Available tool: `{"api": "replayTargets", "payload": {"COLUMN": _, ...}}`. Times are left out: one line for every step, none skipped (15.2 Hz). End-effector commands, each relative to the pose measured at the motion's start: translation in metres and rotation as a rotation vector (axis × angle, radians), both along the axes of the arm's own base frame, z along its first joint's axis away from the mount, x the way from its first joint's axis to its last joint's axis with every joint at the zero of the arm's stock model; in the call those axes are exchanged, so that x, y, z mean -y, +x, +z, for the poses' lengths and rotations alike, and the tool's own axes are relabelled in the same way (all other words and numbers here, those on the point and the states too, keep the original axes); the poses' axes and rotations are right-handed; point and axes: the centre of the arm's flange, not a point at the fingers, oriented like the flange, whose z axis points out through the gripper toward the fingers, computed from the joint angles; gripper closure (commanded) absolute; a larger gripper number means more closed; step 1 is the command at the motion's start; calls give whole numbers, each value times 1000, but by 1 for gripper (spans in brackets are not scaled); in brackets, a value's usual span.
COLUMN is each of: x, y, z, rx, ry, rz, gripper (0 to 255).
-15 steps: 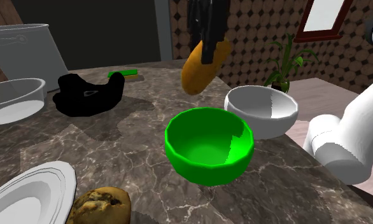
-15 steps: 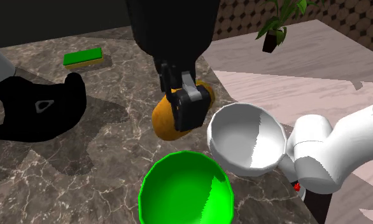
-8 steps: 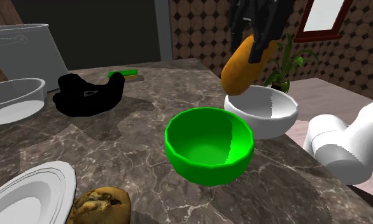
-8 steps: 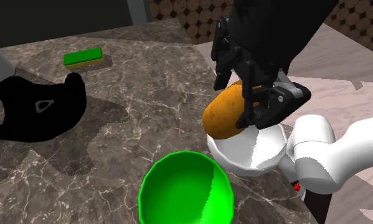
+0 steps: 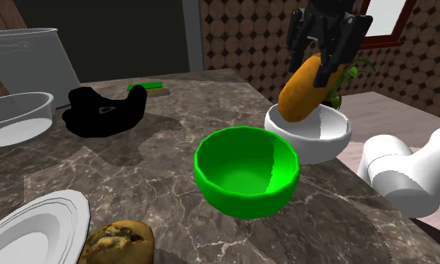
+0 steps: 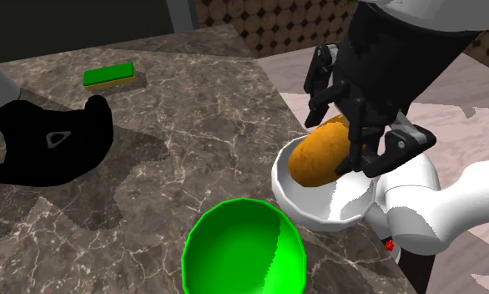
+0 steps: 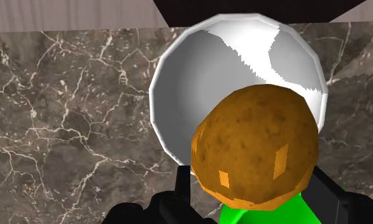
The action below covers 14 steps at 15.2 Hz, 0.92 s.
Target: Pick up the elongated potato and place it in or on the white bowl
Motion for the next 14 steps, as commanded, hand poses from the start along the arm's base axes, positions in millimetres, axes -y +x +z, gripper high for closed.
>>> {"api": "replayTargets", "payload": {"x": -1, "y": 0, "z": -13, "rx": 0, "ry": 0, "rz": 0, "gripper": 255}}
{"api": "replayTargets", "payload": {"x": -1, "y": 0, "z": -18, "rx": 0, "ry": 0, "rz": 0, "gripper": 255}}
{"api": "replayTargets", "payload": {"x": -1, "y": 0, "z": -23, "rx": 0, "ry": 0, "rz": 0, "gripper": 255}}
{"api": "replayTargets", "payload": {"x": -1, "y": 0, "z": -28, "rx": 0, "ry": 0, "rz": 0, "gripper": 255}}
{"api": "replayTargets", "payload": {"x": -1, "y": 0, "z": -34, "rx": 0, "ry": 0, "rz": 0, "gripper": 255}}
{"api": "replayTargets", "payload": {"x": -1, "y": 0, "z": -39, "rx": 0, "ry": 0, "rz": 0, "gripper": 255}}
{"api": "replayTargets", "payload": {"x": -1, "y": 0, "z": -44, "rx": 0, "ry": 0, "rz": 0, "gripper": 255}}
{"api": "replayTargets", "payload": {"x": -1, "y": 0, "z": -52, "rx": 0, "ry": 0, "rz": 0, "gripper": 255}}
{"api": "replayTargets", "payload": {"x": -1, "y": 0, "z": -52, "rx": 0, "ry": 0, "rz": 0, "gripper": 255}}
{"api": "replayTargets", "payload": {"x": -1, "y": 0, "z": -52, "rx": 0, "ry": 0, "rz": 0, "gripper": 255}}
{"api": "replayTargets", "payload": {"x": -1, "y": 0, "z": -52, "rx": 0, "ry": 0, "rz": 0, "gripper": 255}}
{"api": "replayTargets", "payload": {"x": -1, "y": 0, "z": -52, "rx": 0, "ry": 0, "rz": 0, "gripper": 255}}
{"api": "replayTargets", "payload": {"x": -1, "y": 0, "z": -52, "rx": 0, "ry": 0, "rz": 0, "gripper": 255}}
{"api": "replayTargets", "payload": {"x": -1, "y": 0, "z": -52, "rx": 0, "ry": 0, "rz": 0, "gripper": 255}}
